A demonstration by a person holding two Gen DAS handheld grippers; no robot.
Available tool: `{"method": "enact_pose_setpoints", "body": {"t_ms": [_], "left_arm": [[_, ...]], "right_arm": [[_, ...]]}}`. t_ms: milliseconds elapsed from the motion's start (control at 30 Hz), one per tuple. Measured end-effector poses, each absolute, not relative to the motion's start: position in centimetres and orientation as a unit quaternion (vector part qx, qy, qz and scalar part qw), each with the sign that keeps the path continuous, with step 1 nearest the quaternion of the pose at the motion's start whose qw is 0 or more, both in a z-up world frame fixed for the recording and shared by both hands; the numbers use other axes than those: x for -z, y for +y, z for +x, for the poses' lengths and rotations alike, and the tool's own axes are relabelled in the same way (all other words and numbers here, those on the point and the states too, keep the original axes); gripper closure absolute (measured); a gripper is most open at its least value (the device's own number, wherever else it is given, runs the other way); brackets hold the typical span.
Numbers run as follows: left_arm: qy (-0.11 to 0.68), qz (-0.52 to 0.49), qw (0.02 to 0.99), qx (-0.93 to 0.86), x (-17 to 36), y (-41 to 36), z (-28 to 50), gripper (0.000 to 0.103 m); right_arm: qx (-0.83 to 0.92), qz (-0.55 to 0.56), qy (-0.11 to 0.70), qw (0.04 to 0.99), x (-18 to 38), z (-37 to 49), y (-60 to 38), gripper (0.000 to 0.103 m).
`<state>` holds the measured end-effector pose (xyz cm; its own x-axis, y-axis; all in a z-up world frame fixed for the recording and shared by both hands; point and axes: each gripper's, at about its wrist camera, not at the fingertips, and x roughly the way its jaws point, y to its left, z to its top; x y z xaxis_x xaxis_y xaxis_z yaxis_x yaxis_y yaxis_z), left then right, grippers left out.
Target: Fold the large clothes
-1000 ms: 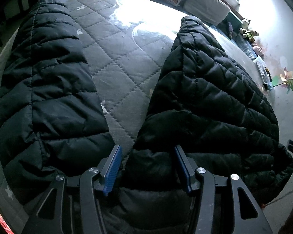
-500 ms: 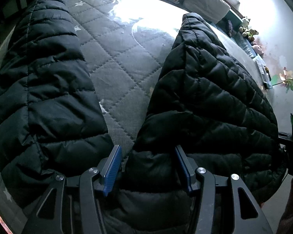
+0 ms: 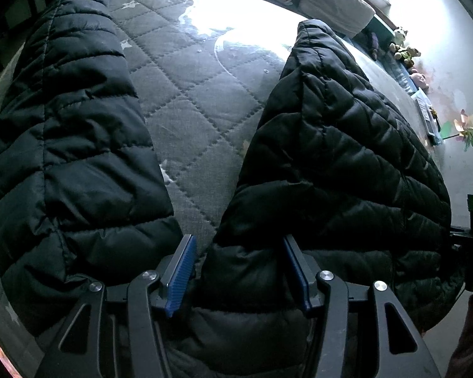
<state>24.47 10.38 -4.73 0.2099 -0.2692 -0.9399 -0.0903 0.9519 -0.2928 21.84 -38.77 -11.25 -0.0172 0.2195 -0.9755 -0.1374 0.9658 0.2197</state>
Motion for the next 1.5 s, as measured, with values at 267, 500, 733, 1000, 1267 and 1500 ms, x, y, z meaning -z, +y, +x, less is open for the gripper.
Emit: {"method": "enact_pose_setpoints", "body": {"t_ms": [267, 500, 733, 1000, 1267, 1500], "left_arm": [[0.626, -0.144, 0.764, 0.057, 4.8, 10.8, 24.3, 0.043], [0.627, -0.145, 0.763, 0.053, 4.8, 11.0, 24.2, 0.043], [0.620, -0.148, 0.768, 0.060, 4.8, 11.2, 23.9, 0.043], [0.606, -0.164, 0.775, 0.071, 2.8, 11.6, 23.3, 0.043], [0.570, -0.184, 0.796, 0.086, -0.8, 12.4, 24.2, 0.043], [0.560, -0.208, 0.795, 0.104, -0.2, 12.1, 28.5, 0.040]], "right_arm": [[-0.118, 0.043, 0.711, 0.692, 12.2, 20.0, -40.7, 0.053], [-0.075, 0.009, 0.657, 0.750, 9.4, 15.5, -40.1, 0.085], [0.112, -0.057, 0.476, 0.871, -3.0, 6.9, -43.0, 0.086], [0.084, -0.024, 0.397, 0.913, -5.1, 5.6, -41.7, 0.047], [-0.040, 0.059, 0.474, 0.877, -1.3, 13.8, -37.5, 0.047], [-0.105, 0.143, 0.570, 0.802, 6.5, 17.6, -36.0, 0.047]]}}
